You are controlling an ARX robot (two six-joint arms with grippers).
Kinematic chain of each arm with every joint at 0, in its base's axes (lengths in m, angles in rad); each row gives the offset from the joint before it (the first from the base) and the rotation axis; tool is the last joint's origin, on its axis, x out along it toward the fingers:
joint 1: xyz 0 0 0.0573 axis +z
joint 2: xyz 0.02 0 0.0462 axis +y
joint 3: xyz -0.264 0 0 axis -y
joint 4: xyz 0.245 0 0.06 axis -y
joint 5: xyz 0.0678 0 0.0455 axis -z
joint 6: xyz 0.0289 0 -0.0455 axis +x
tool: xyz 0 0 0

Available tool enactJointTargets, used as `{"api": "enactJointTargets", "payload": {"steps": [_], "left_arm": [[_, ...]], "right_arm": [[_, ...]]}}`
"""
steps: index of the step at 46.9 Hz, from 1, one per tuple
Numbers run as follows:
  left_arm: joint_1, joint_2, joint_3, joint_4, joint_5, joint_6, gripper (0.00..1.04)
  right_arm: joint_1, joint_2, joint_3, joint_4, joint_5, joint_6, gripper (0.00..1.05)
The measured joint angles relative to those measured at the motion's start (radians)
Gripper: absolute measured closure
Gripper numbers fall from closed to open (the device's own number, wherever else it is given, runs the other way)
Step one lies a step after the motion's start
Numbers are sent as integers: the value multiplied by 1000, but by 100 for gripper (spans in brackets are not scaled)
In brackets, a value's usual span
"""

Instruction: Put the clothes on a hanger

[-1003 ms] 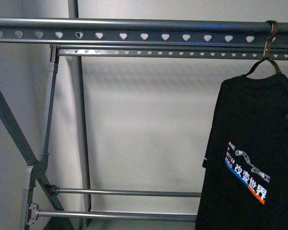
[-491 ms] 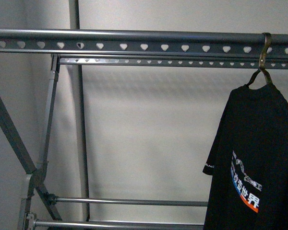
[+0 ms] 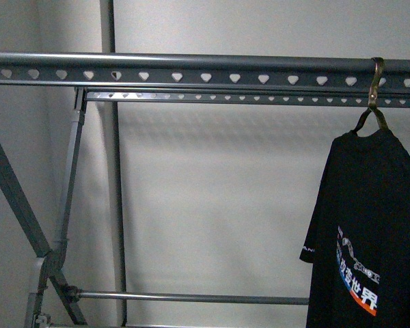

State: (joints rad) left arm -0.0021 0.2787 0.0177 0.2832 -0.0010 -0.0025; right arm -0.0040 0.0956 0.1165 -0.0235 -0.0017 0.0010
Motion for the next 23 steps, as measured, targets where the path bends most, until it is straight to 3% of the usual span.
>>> {"api": "enactJointTargets", "payload": {"steps": [17, 20, 23], "left_arm": [[0, -107, 0, -107, 0, 0, 101], [0, -223, 0, -256, 1, 1, 101], [0, -269, 0, -277, 1, 1, 101]], "right_arm": [[0, -43, -55, 12, 0, 0, 102], [0, -50, -64, 13, 0, 0, 102], [0, -60, -75, 16, 1, 0, 102]]}}
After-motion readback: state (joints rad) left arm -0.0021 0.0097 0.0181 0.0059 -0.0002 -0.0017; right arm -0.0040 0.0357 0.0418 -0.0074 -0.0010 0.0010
